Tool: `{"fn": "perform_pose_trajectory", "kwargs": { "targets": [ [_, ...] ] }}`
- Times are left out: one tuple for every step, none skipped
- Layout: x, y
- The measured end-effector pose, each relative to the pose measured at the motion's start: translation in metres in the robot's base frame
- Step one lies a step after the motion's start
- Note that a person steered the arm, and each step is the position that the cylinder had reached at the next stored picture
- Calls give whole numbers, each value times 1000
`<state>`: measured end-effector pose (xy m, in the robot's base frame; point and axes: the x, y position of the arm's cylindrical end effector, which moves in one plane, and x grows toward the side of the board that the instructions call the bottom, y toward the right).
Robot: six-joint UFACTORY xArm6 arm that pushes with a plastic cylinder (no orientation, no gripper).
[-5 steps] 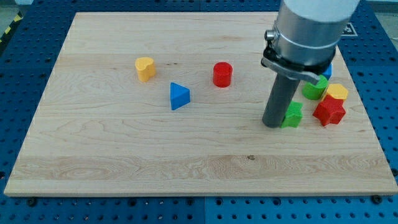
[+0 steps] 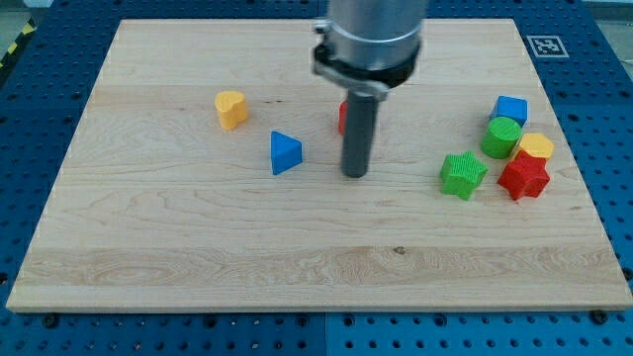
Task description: Move the blue triangle towards the center right
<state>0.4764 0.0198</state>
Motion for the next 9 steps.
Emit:
{"fn": "perform_pose_trajectory", "kwargs": {
  "targets": [
    [19,-57],
    [32,-134],
    [9,-181],
    [-26,-180],
    [-28,-178],
    [-35,-125],
    [-45,-46],
    [-46,-5],
    [-46,-2]
  ]
}}
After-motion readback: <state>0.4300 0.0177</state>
